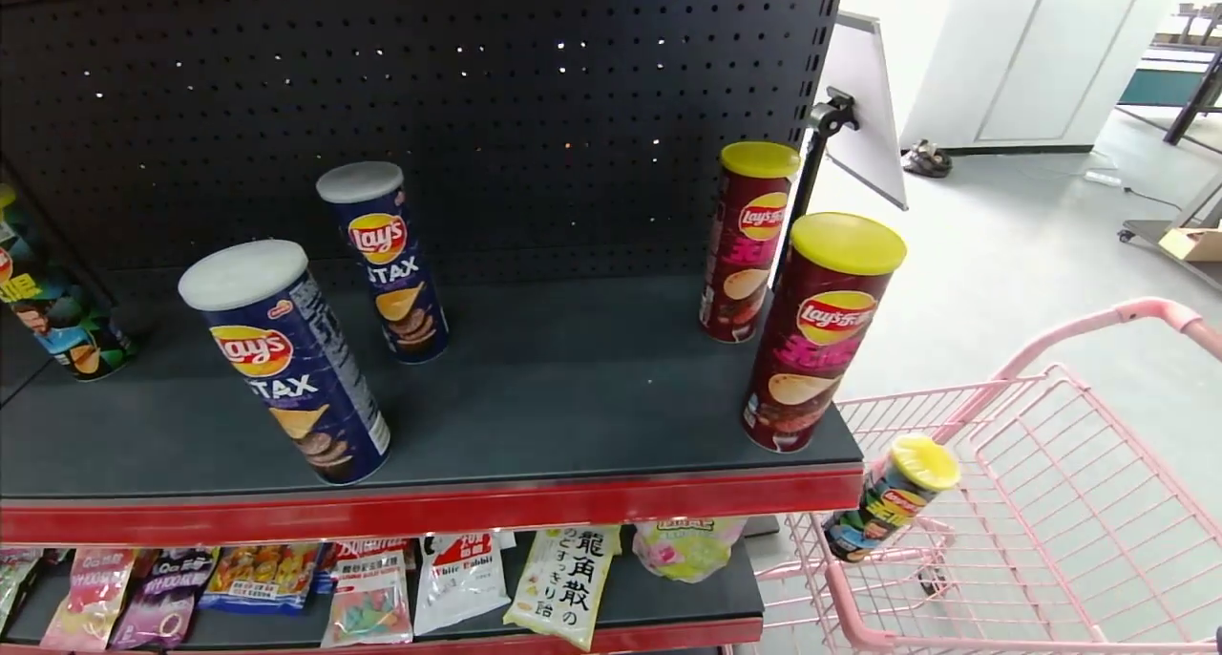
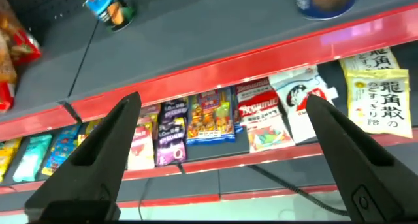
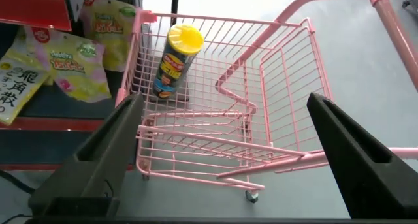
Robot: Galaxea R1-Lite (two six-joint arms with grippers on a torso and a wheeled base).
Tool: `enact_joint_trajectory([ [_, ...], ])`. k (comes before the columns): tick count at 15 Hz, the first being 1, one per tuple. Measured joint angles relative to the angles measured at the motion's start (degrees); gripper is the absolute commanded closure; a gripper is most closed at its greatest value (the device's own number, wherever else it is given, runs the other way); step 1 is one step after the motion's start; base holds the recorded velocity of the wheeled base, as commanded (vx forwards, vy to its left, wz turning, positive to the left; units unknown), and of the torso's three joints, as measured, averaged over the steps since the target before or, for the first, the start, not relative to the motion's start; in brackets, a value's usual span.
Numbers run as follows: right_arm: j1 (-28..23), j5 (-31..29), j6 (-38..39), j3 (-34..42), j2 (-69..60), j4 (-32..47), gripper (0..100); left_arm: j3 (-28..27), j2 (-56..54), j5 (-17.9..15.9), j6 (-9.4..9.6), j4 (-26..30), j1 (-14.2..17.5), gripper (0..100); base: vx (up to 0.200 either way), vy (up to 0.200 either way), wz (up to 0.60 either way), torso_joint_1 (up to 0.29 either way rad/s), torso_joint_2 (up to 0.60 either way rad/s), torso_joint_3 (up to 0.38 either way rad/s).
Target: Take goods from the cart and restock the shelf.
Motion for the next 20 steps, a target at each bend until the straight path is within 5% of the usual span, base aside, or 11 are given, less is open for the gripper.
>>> enact_joint_trajectory([
  [20,-0.2,-0.05,-1.62,0.24,-0.35,-0.02,0,0.34,-2.84,-0.02,1.32,0.13,-0.04,0,-0.03,0.0,-0.03,0.001,0.0,0.0],
])
